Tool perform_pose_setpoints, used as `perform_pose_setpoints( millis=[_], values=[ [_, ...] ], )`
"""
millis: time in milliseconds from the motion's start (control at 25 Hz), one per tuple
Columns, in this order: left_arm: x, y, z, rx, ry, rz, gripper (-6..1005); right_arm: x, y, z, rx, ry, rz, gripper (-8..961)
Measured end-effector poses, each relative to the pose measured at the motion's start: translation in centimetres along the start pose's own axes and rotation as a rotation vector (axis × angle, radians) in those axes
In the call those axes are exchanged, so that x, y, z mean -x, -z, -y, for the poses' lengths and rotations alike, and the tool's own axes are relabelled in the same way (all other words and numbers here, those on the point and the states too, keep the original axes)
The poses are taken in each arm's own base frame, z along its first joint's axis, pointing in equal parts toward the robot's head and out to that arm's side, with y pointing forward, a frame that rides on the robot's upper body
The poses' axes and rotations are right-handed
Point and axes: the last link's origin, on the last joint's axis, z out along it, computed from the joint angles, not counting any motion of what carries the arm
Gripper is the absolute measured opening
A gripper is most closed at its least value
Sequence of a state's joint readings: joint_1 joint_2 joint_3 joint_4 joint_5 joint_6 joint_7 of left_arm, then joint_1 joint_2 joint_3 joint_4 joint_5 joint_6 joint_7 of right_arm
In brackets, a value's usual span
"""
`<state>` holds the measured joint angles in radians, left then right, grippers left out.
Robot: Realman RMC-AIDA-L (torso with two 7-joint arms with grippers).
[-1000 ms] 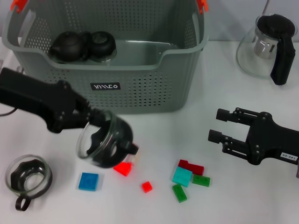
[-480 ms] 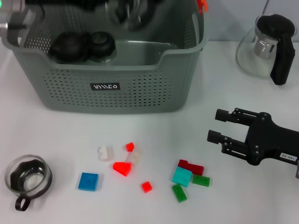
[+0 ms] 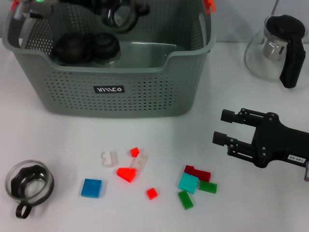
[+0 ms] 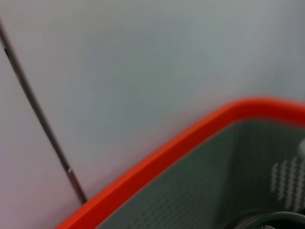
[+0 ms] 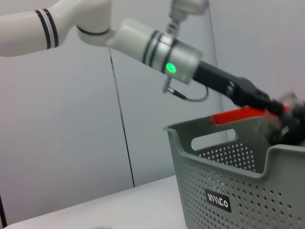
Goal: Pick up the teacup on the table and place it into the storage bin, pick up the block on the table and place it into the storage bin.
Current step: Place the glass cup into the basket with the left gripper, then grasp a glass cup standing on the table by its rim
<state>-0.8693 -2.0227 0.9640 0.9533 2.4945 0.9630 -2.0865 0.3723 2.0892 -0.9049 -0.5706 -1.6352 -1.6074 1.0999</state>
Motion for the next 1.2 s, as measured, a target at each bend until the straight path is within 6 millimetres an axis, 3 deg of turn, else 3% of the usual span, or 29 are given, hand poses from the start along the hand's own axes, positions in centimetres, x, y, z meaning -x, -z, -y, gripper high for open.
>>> perform_pose_setpoints(
  millis=[280,600,1040,1080,1200],
  values=[
    [1.3,-3.9,-2.3,-0.1,-0.254,0.192,45,0.1,-0.2,0.0,0.004,0.003,0.002,626],
    [2.1,-5.0,-4.1,-0.062,-0.362,0.243,44,0.1,-0.2,0.0,0.001,-0.001,0.003,626],
    [2.4,-5.0,-4.1,-0.057,-0.364,0.254,77,0.1,-0.2,0.0,0.0,-0.003,0.002,625],
    [2.3,-4.9,-4.1,-0.057,-0.362,0.251,263,0.0,-0.1,0.0,-0.003,-0.005,0.002,625],
    [1.8,-4.4,-3.9,-0.062,-0.345,0.232,329,-0.1,-0.1,0.0,-0.004,-0.006,0.001,625]
  ],
)
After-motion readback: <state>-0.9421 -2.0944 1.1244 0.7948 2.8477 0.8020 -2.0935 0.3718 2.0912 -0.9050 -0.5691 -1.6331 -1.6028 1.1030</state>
